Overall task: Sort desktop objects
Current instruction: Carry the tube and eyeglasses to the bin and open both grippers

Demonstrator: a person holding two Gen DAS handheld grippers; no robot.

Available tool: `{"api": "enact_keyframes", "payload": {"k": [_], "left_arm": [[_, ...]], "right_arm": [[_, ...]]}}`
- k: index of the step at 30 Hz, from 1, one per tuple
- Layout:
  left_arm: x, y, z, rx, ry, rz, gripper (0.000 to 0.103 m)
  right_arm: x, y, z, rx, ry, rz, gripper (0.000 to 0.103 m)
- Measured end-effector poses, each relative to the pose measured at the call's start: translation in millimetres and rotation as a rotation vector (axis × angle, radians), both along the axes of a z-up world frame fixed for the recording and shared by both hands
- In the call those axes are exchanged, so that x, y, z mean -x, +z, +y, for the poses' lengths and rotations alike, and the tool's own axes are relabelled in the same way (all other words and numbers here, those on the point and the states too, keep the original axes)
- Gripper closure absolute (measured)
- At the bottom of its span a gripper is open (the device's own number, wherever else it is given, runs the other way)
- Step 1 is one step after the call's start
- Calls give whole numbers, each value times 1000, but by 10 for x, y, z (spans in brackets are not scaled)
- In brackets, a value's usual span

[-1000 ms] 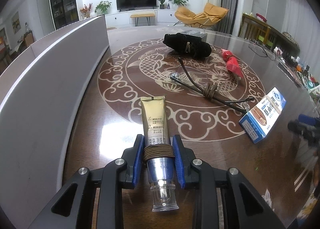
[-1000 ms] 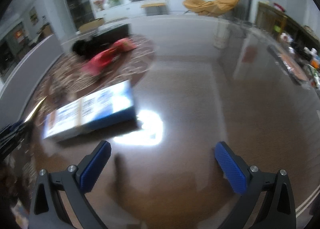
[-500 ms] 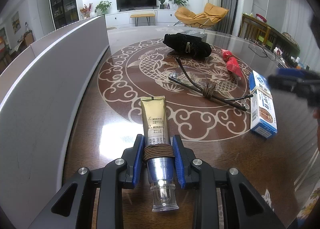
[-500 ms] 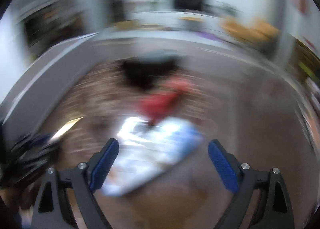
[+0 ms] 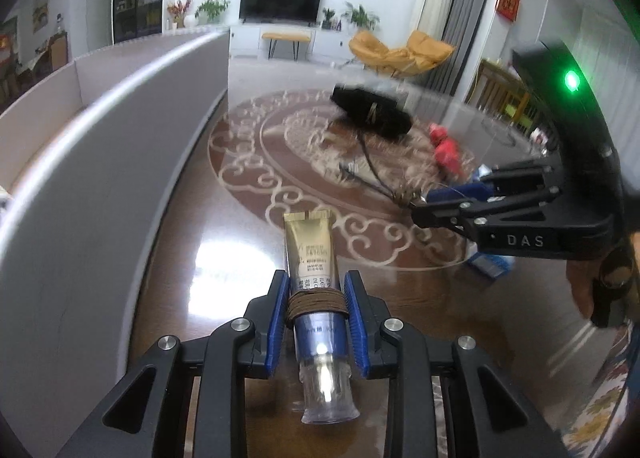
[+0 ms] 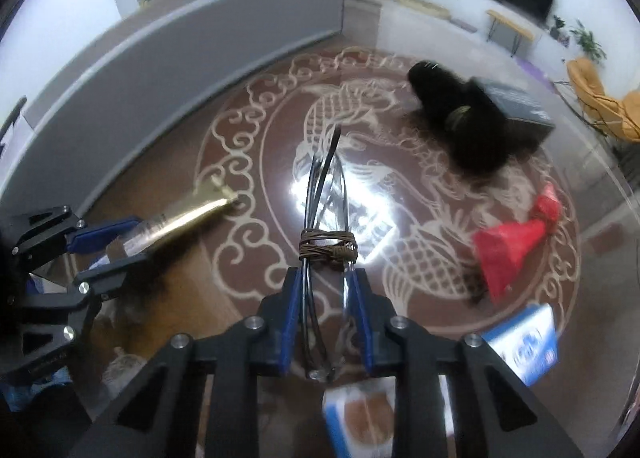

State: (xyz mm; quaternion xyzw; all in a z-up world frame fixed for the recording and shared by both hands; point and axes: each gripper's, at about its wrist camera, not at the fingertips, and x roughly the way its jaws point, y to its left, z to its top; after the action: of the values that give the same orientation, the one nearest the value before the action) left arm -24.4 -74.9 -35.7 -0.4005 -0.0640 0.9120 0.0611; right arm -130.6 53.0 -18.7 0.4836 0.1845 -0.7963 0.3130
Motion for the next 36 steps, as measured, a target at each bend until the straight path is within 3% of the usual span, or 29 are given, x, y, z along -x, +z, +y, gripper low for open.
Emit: {"api": "enact_keyframes", "payload": {"k": [4,14,20,25,28,31,34,36], "left_arm": [[-116,234,45,-10,-11,57,75],[-439,680,-98,-88,7,149,76],[-768,1303,-603,-166,76,270,76],[-977,1703,-1338,-178,180,328,76],[-952,1680,-1792,-144,254,283,76],[-803,1441,-2237,-138,312,172,76],[-540,1019,-2567,-122,354,13,75],[-349,701,-2711,-71,408,-116,72]], "right_arm": [[-154,293,204,99,-39,26,77],[-455,873,287,180,-40,93,77],[-612,1330,-230,294,49,139,77],[-794,1676,-947,419,158,136,77],[-845,1689,-1462,459,213,96,77],[-859,1498,-1958,451,245,44,77],[-830,1138,-2354,398,241,-3,77],[-806,900,-2502,374,217,-27,75]]}}
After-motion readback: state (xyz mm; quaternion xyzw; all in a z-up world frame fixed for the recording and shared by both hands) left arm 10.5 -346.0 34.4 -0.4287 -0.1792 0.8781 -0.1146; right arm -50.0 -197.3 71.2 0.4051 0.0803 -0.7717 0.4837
